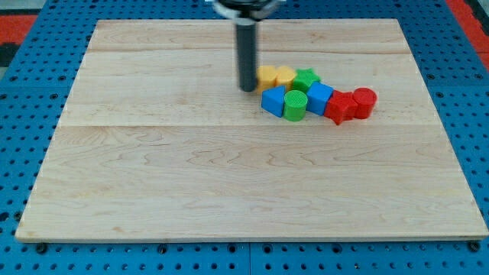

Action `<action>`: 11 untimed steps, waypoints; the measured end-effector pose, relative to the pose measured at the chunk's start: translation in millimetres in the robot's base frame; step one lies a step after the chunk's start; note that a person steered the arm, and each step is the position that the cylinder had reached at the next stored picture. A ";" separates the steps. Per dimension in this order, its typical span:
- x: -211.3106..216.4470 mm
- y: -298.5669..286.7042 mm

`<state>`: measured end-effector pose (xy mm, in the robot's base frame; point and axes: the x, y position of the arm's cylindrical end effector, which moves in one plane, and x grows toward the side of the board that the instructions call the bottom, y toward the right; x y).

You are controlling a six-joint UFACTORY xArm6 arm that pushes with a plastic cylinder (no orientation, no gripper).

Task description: Move the yellow hexagon to the left of the green star

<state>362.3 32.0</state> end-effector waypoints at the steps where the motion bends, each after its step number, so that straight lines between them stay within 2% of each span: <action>1: 0.0 27.0; 2: -13.2 -44.7; 3: -74.6 -31.8; 4: -58.0 2.2; 5: -26.1 10.4; 6: -36.1 11.6; 7: -85.7 1.0; 8: -114.5 18.6; 9: -111.1 51.5; 11: -30.8 83.2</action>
